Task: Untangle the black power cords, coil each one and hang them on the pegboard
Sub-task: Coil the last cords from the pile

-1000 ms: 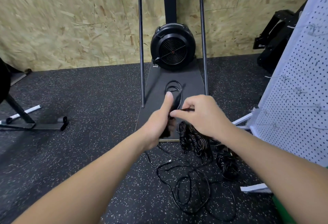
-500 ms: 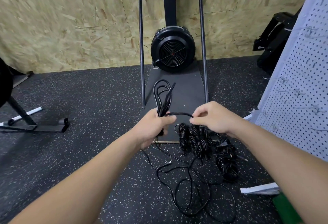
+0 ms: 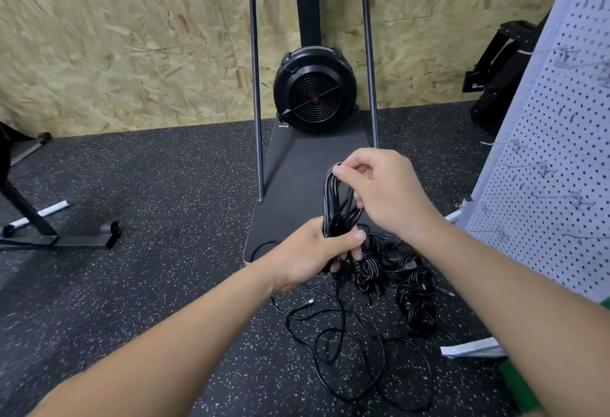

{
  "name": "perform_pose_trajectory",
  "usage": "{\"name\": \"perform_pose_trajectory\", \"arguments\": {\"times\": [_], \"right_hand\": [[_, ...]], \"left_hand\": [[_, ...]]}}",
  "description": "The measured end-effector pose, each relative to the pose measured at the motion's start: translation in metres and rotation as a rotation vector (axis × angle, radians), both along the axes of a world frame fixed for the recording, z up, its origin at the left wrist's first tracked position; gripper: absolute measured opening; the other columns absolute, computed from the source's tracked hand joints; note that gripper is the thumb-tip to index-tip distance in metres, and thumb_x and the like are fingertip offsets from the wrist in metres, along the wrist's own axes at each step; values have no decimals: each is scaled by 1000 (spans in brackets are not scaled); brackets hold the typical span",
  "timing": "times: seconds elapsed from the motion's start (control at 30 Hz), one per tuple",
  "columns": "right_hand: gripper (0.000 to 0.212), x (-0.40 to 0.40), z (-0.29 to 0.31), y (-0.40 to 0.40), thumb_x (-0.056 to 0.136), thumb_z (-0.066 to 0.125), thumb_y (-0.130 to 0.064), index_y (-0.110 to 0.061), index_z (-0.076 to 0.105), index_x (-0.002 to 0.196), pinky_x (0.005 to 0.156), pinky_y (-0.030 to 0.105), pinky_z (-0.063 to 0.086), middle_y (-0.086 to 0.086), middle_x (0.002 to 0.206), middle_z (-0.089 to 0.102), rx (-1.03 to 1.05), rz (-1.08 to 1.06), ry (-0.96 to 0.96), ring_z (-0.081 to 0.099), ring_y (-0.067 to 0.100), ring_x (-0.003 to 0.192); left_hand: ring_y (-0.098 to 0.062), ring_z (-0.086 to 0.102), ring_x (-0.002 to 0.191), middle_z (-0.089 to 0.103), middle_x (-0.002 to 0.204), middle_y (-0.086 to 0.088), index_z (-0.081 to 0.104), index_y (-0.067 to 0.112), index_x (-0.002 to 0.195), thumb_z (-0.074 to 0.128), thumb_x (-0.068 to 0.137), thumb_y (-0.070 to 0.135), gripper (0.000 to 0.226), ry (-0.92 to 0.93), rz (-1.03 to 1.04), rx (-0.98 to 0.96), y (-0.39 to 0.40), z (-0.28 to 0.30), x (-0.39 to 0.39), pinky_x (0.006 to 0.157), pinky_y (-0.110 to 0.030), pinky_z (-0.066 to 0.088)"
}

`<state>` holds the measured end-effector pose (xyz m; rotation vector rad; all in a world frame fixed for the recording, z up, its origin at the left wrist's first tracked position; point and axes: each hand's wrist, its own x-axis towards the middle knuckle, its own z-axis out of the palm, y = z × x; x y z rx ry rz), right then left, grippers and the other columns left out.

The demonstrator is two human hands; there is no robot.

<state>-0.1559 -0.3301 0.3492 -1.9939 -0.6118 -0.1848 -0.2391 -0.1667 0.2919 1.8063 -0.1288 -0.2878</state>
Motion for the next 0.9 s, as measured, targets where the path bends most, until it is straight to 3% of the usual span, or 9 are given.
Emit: {"name": "perform_pose_trajectory", "arguments": {"times": [0.1, 0.17, 0.27, 0.33, 0.4, 0.47, 0.57, 0.7, 0.9], "right_hand": [[22, 8, -5, -4, 105, 70, -39, -22, 71, 90, 81, 41, 50, -10, 86, 62, -149, -73, -235, 57, 12, 82], [22, 8, -12, -2, 107, 66, -38, -18, 65, 100, 87, 36, 44, -5, 107, 54, -198, -103, -307, 53, 18, 99], [32, 6, -16, 2, 108, 61, -46, -18, 48, 120, 85, 32, 38, -1, 123, 49, -162, -112, -110, 54, 18, 104], [34, 10, -18, 4, 107, 58, -53, -22, 51, 121, 86, 39, 47, -3, 114, 66, -169, -101, 98, 65, 17, 100], [22, 14, -20, 4, 108, 59, -42, -21, 65, 103, 82, 40, 53, -7, 88, 73, -41, -50, 192, 71, 15, 84], [24, 13, -21, 9, 111, 56, -22, -12, 64, 90, 75, 40, 53, -1, 71, 58, 271, 64, 356, 59, 17, 67], [16, 5, -10, 11, 114, 58, -21, -5, 60, 113, 63, 33, 37, 3, 79, 24, 593, 231, 638, 24, 17, 65], [38, 3, 10, 10, 103, 75, -47, -10, 65, 107, 65, 38, 16, 1, 75, 17, 583, 204, 744, 15, 17, 60], [16, 7, 3, 15, 103, 71, -20, -14, 65, 88, 51, 31, 17, -1, 68, 21, 650, 20, 882, 14, 14, 52]], "left_hand": [[-28, 48, 72, 67, 81, -13, 64, 7, 86, 60, 112, 48, 49, -72, 11, 121, 2, 2, 3, 69, -39, 39], [-25, 53, 69, 63, 78, -21, 62, 3, 83, 56, 114, 48, 55, -132, 12, 168, 5, 3, 4, 72, -39, 41], [-25, 75, 79, 62, 77, -30, 57, 1, 81, 56, 116, 35, 49, -174, 5, 113, 4, 2, 1, 83, -37, 55], [-33, 70, 66, 61, 68, -27, 54, 1, 79, 57, 116, 31, 48, -191, 25, 144, 5, -2, 3, 78, -34, 56], [-30, 58, 57, 56, 61, -19, 50, 0, 79, 57, 115, 33, 50, -172, 29, 157, 4, -3, 3, 70, -36, 54], [-27, 51, 59, 53, 64, -9, 50, 3, 80, 57, 116, 34, 48, -114, 21, 101, 3, -2, 2, 67, -41, 54], [-19, 46, 63, 54, 67, 1, 56, 5, 86, 55, 116, 26, 37, -23, -6, -41, 0, 1, -1, 65, -36, 52], [-21, 47, 68, 49, 73, -6, 56, 5, 89, 60, 114, 20, 29, -37, -91, -94, 4, 6, -2, 71, -39, 52], [-31, 60, 79, 57, 80, -16, 58, -1, 91, 63, 113, 27, 36, 4, -127, -78, 2, -2, -3, 95, -64, 58]]}}
